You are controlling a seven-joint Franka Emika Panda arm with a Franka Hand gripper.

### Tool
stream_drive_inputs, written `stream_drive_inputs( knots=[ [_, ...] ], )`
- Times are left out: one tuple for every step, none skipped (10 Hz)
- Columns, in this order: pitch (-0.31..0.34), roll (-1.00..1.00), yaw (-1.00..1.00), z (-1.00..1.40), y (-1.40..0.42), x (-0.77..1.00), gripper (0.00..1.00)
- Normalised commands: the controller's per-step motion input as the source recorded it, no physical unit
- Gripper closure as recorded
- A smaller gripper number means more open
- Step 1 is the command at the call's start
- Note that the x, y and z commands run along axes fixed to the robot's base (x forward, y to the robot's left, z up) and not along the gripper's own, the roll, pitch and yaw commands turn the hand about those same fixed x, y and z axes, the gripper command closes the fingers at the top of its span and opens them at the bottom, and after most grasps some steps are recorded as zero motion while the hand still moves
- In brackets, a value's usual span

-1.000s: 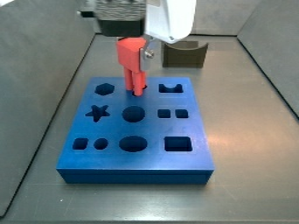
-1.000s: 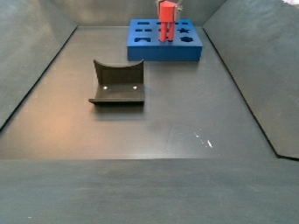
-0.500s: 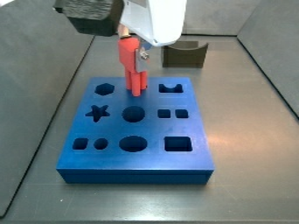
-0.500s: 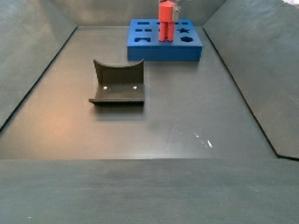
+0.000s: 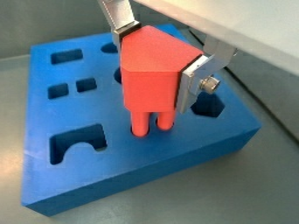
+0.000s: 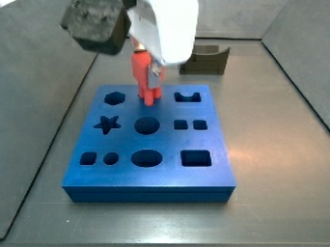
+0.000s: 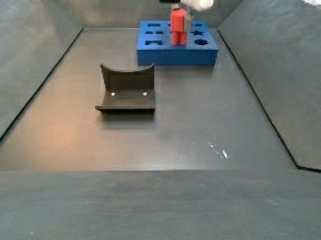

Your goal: Insert the 3 prong object.

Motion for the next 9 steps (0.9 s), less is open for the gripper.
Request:
stream_drive_inputs(
  knots=[
    [0.000,0.00,-0.06,-0.28,0.00,0.00,1.00],
    [0.000,0.00,-0.07,-0.28,0.00,0.00,1.00],
    [0.000,0.00,-0.07,-0.30,0.00,0.00,1.00],
    [0.000,0.00,-0.06,-0.33,0.00,0.00,1.00],
    [-0.001,0.00,-0.06,-0.33,0.00,0.00,1.00],
    [-0.007,0.00,0.00,-0.38,0.00,0.01,1.00],
    [0.000,0.00,0.00,-0.29,0.05,0.01,1.00],
    [-0.066,0.00,0.00,-0.11,0.00,0.00,1.00],
    [-0.026,-0.01,0.00,0.00,0.00,0.00,1.00]
  ],
)
